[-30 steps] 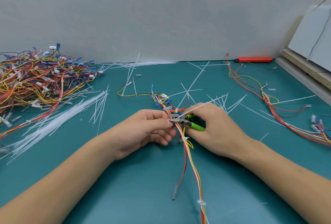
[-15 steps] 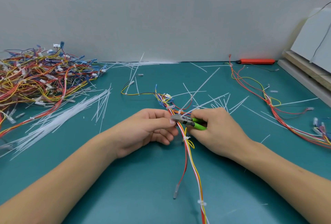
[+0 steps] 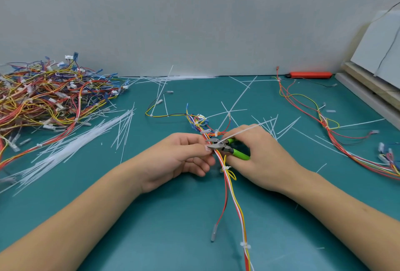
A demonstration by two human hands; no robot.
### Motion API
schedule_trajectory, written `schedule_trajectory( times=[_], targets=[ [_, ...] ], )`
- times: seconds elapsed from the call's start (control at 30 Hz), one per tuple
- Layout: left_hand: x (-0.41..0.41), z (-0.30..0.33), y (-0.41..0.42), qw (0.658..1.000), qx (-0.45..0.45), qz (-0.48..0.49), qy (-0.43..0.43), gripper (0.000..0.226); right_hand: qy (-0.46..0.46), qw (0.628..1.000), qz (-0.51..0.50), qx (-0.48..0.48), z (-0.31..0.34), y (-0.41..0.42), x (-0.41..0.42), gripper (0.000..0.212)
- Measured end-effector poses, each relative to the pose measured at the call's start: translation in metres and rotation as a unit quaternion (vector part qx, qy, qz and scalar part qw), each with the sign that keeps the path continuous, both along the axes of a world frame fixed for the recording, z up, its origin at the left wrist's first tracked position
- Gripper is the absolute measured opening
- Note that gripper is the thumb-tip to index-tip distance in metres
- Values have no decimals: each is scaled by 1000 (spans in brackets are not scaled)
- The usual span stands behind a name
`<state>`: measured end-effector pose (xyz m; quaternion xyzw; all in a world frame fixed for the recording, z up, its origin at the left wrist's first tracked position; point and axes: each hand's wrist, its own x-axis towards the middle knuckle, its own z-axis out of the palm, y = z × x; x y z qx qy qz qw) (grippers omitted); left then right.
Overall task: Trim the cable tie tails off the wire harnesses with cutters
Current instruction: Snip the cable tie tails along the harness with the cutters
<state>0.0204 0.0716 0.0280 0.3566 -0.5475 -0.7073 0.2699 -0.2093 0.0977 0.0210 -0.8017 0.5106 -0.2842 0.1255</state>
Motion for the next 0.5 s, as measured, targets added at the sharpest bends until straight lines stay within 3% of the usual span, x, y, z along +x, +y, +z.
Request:
schedule_trajectory(
  times=[0.33,0.47,0.5],
  targets=[
    [0,-1,-1,1000,-5,-5,-2,21,1,1000,9,2,1,-2,-1,24],
    [0,0,0,1000,-5,-7,2,15,0,1000,0,14,-1,-3,-1,4],
    [0,0,0,1000,-4,-9,4,11,-6,1000,-14,21,-2,-3,-2,11]
  ],
)
